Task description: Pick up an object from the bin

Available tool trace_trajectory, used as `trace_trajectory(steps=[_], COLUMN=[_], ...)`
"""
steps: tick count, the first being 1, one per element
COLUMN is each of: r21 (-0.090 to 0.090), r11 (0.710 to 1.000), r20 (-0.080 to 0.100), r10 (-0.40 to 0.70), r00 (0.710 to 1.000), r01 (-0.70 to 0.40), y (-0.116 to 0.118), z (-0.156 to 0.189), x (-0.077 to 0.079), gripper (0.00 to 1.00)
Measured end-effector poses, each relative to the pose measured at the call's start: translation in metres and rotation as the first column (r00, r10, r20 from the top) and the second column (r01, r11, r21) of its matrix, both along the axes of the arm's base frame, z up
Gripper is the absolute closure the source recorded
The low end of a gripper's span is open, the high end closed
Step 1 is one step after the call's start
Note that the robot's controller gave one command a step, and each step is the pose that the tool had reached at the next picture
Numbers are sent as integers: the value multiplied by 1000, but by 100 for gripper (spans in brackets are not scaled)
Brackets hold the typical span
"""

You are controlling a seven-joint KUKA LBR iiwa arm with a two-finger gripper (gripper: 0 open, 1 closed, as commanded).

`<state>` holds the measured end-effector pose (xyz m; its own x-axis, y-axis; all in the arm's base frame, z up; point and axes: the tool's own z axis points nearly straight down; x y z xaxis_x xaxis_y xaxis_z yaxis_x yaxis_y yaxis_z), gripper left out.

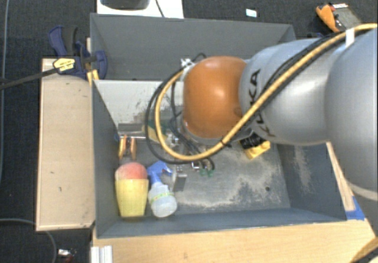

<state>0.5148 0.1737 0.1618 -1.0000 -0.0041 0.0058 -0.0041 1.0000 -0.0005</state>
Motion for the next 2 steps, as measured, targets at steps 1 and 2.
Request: trace_trajectory(steps=[1, 2], r21=[2, 1], r11=[1000, 992], r20=[8, 10], r10=[-7, 130], r00=[1000, 991], r01=[7, -130], y=[-1, -3], z=[5, -57], x=[2, 10], gripper=[0, 0])
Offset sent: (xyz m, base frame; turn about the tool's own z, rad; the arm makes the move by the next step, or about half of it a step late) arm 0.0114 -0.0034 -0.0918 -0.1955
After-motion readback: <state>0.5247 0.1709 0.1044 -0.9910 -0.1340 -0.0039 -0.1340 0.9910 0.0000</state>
